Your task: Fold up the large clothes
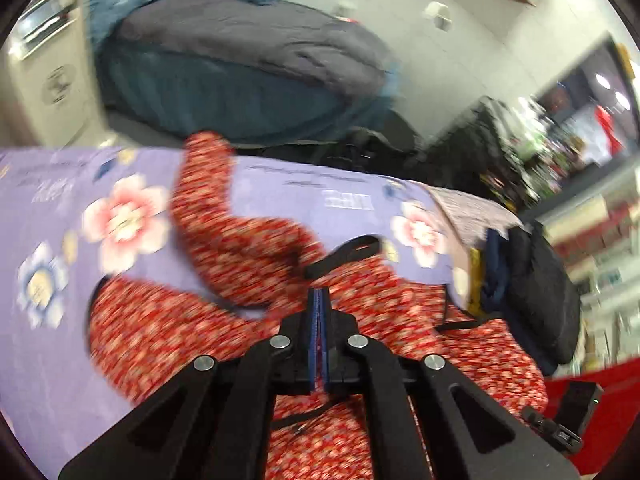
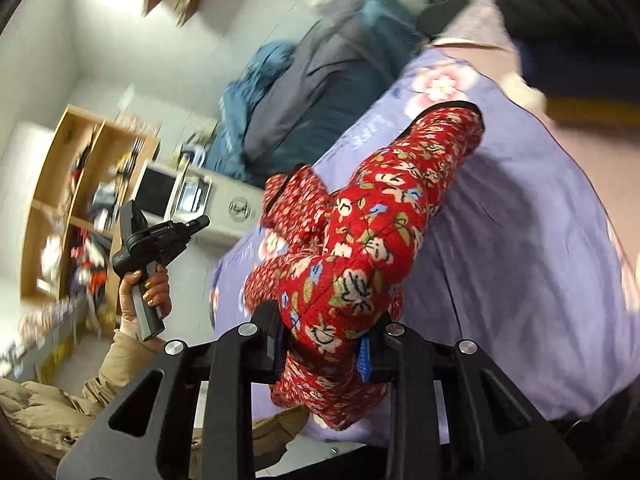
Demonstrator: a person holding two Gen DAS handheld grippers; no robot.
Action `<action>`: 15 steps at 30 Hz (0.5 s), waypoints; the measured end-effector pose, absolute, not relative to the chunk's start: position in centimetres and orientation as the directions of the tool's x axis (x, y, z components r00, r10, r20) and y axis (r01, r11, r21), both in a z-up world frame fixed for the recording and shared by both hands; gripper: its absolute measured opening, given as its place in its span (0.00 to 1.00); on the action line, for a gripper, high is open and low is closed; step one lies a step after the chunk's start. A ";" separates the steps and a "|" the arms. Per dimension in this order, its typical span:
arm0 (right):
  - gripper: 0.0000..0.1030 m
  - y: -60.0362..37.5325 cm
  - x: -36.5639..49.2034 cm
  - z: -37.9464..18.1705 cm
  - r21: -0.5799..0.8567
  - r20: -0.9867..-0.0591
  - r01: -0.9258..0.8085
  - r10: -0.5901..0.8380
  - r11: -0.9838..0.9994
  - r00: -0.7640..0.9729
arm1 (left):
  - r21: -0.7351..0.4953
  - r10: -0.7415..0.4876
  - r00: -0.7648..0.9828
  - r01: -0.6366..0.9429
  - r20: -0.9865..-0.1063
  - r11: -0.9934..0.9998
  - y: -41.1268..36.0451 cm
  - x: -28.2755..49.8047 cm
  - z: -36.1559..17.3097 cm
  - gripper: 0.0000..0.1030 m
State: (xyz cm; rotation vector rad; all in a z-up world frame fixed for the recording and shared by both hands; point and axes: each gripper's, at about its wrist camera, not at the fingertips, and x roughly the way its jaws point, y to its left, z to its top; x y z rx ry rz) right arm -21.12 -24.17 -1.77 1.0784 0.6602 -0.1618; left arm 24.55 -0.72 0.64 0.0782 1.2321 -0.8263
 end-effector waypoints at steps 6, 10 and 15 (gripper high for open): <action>0.26 -23.5 -19.2 -2.4 0.703 -0.652 0.453 0.243 0.548 0.718 | -0.461 -0.526 0.072 0.393 -0.847 0.796 0.5 27.2 -3.4 0.86; 0.26 -23.1 -19.7 -3.2 0.701 -0.665 0.484 0.235 0.523 0.709 | -0.511 -0.532 -0.030 0.328 -0.846 0.795 -3.0 29.1 -6.6 0.86; 0.27 -23.0 -21.3 -4.1 0.704 -0.675 0.532 0.212 0.470 0.707 | -0.429 -0.398 -0.164 0.438 -0.902 0.790 -11.9 29.8 -11.2 0.86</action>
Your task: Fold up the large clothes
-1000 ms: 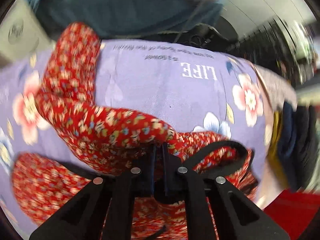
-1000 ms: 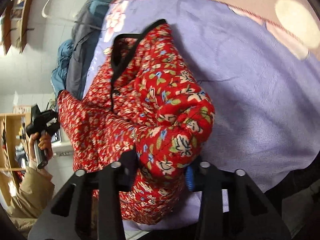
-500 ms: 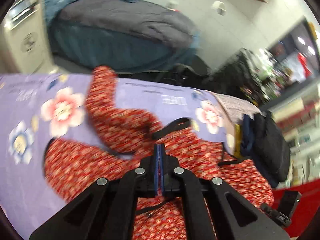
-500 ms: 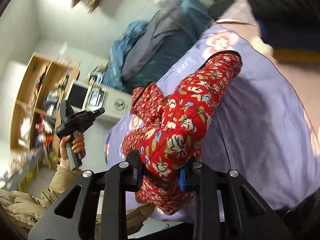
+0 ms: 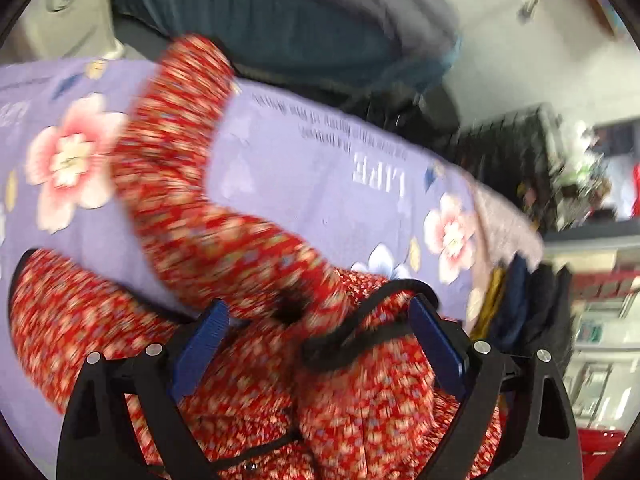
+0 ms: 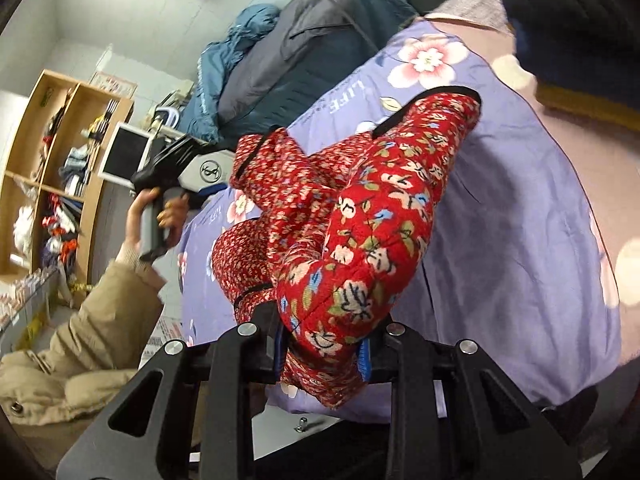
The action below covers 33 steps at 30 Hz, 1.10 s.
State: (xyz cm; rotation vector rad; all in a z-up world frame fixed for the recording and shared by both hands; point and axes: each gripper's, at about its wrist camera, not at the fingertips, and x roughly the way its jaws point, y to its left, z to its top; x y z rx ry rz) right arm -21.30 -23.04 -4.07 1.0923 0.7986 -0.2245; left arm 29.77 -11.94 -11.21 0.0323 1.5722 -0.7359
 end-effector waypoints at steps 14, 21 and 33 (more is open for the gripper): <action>0.27 -24.8 -22.0 -3.1 0.711 -0.660 0.525 0.188 0.468 0.727 | -0.516 -0.480 -0.192 0.372 -0.856 0.772 -9.7 28.5 -11.3 0.14; 0.27 -27.3 -19.1 3.2 0.770 -0.513 0.253 0.331 0.586 0.792 | -0.524 -0.657 0.141 0.490 -0.740 0.696 3.1 24.6 4.5 0.14; 0.30 -36.9 -15.8 11.6 0.796 -0.266 0.036 0.297 0.604 0.917 | -0.404 -0.796 0.572 0.693 -0.195 0.597 21.7 6.0 30.5 0.14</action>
